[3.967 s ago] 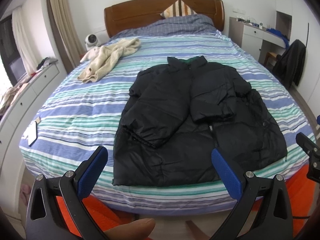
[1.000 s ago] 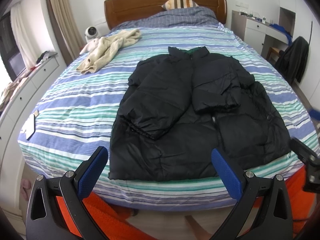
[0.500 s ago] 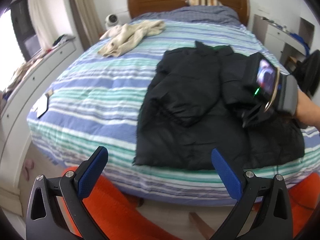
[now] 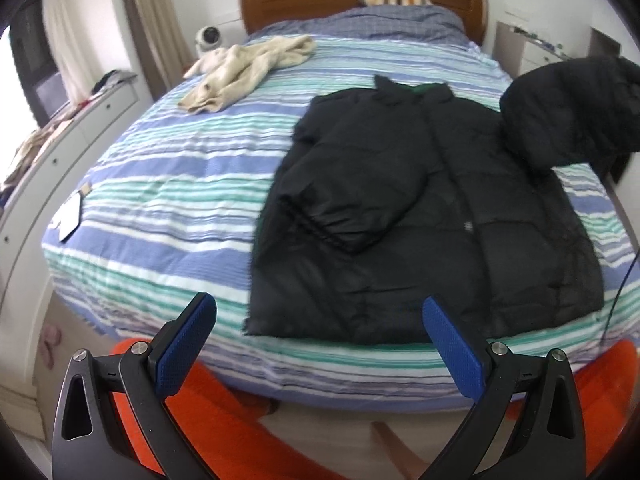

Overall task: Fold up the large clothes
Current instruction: 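Grasp the bunched sleeve of the black jacket with the right tool, then pull the held sleeve outward from the jacket body with the right tool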

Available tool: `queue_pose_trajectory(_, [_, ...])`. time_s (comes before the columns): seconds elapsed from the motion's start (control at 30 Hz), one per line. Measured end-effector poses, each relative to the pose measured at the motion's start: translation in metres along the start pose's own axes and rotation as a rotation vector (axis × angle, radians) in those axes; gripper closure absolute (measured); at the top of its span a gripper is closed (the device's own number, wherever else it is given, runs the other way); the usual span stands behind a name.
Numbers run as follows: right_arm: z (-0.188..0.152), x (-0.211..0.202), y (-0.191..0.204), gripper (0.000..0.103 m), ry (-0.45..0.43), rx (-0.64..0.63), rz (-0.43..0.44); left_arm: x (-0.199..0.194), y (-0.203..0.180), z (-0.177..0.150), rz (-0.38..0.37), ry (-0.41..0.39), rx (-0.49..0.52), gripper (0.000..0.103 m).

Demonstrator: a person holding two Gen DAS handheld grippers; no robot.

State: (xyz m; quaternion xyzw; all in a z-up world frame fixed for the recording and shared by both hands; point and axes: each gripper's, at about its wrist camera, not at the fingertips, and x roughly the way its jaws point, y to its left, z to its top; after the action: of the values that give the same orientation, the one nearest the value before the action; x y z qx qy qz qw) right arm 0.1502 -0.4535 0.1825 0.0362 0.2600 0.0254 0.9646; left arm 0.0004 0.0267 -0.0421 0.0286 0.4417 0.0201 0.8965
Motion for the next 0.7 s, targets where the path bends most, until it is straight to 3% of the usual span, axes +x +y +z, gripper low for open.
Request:
queue_pose_trajectory(0.17, [-0.023, -0.019, -0.112, 0.09, -0.011, 0.225, -0.222, -0.011, -0.021, 0.002, -0.018, -0.03, 0.062, 0.0])
queue_pose_trajectory(0.37, [-0.104, -0.002, -0.217, 0.09, 0.116, 0.45, -0.424, -0.012, -0.02, 0.001, 0.005, -0.027, 0.074, 0.0])
queue_pose_trajectory(0.53, [-0.169, 0.026, -0.262, 0.09, 0.267, 0.552, -0.493, -0.004, -0.015, -0.002, 0.027, 0.002, 0.059, 0.0])
queue_pose_trajectory(0.7, [-0.203, 0.037, -0.275, 0.089, 0.317, 0.58, -0.525, 0.0, -0.015, -0.005, 0.041, 0.011, 0.057, 0.0])
